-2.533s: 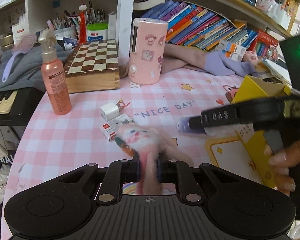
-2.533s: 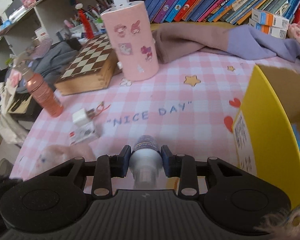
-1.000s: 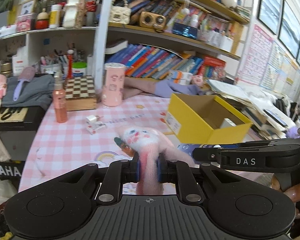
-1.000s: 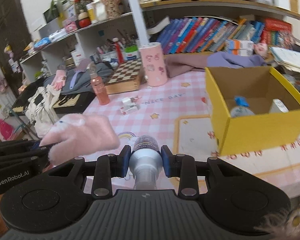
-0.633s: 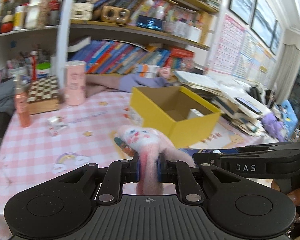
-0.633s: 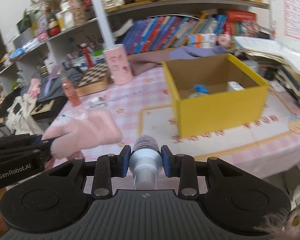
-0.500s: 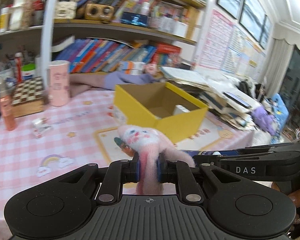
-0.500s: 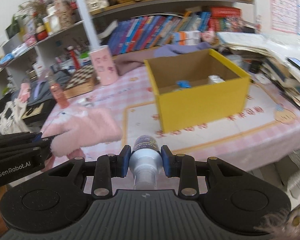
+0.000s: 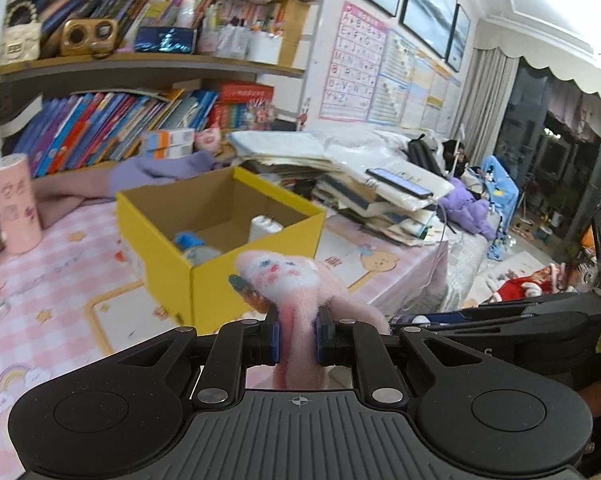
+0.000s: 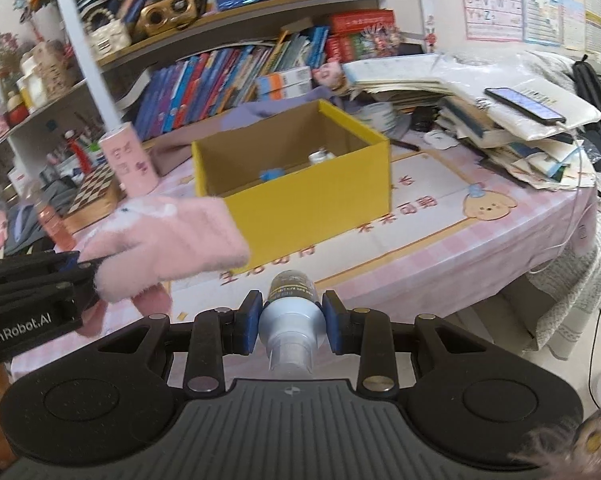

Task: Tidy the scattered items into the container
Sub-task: 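Carry the pink glove and lotion bottle with both tools over the yellow box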

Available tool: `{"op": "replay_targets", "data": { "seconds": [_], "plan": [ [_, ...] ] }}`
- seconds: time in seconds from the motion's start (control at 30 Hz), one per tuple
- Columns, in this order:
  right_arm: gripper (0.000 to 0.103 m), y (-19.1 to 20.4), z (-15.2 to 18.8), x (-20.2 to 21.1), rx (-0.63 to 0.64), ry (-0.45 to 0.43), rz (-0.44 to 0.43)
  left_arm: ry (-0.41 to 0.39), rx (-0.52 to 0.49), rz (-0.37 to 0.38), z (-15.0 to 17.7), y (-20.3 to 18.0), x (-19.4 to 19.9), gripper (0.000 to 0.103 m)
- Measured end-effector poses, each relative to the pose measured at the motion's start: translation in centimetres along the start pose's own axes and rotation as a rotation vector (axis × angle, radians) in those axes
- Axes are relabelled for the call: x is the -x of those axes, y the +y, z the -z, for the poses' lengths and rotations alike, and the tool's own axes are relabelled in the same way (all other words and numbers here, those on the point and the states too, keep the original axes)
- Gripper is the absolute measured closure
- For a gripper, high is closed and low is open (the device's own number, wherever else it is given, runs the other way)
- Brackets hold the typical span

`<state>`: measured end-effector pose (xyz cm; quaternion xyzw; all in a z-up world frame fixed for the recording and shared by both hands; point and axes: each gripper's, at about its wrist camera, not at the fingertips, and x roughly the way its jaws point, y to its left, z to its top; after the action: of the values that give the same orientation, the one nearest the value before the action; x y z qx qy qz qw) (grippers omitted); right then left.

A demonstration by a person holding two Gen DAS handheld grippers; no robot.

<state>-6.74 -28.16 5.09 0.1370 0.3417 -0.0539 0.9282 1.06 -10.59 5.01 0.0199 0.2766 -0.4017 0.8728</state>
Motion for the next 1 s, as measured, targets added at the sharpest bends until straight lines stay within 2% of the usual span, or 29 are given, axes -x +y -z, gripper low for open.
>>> {"op": "replay_targets", "data": {
  "seconds": [0.23,0.4,0.57,0.8,1.0],
  "plan": [
    [0.072,-1.6,-1.4,-0.5,-0.023,-0.018,0.029,-0.023,-0.025,0.026,-1.4,-0.7,-1.4,0.089],
    [0.072,-2.0,-2.8,-1.8,-0.009,-0.029,0.014,-0.034,-0.026,0.010,-2.1,-0.4,-2.4,0.089],
    [0.072,-2.3,-5.3,-3.9,0.014,-0.051,-0.032,-0.042,-0.014,-0.045,-3.1,0.5,-3.7,0.089],
    [0.072,-3.2,-10.4,-7.6,0.060,-0.092,-0.099,-0.053,0.008,-0.141,-5.8,2.1,-6.6,0.089],
    [0.072,-4.4,-13.9,-12.3,0.104,-0.051,-0.144,-0.041,0.043,-0.217,-7.6,3.0,-10.2,0.089]
  ]
}}
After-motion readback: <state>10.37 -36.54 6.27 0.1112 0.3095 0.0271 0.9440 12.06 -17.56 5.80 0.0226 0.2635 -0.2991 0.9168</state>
